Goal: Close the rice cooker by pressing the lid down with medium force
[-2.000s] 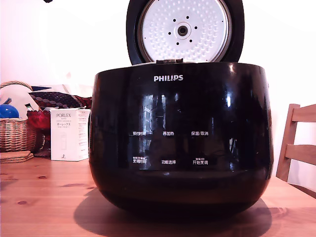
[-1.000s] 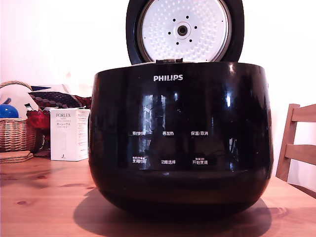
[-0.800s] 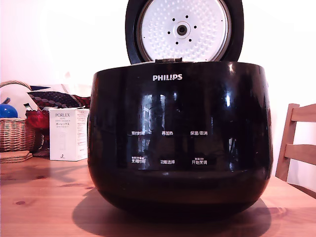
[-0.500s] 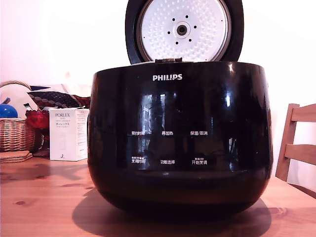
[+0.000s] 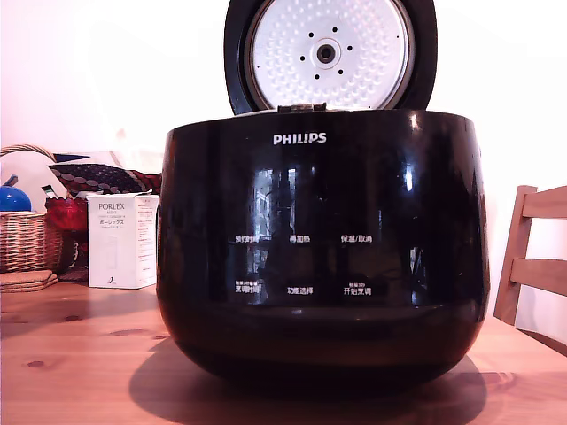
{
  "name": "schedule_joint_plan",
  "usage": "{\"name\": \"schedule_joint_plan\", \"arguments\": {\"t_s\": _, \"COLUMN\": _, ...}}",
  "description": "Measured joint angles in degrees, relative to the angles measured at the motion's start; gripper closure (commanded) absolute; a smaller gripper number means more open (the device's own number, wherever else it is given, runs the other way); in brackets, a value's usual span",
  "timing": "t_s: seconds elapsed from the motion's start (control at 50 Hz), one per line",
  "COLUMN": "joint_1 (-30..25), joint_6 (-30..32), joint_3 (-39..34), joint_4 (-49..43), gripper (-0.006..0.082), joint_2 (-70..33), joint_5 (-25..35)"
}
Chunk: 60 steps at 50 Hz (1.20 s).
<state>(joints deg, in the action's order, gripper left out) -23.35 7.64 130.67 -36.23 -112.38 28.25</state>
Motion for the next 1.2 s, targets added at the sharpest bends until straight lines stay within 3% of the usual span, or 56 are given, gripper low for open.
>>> {"name": "schedule_joint_plan", "arguments": {"t_s": 0.84, "joint_1": -0.4, "joint_6": -2.7, "joint_3": 0.2, "joint_4": -21.7, "gripper": 0.0791, "joint_2": -0.2, "joint_5": 12.5}}
{"name": "schedule_joint_plan", "arguments": {"t_s": 1.2, "joint_1": -8.0, "joint_6": -0.1, "joint_3": 0.2, "joint_4": -31.4, "gripper": 0.0791, "joint_2": -0.2, "joint_5": 11.2}}
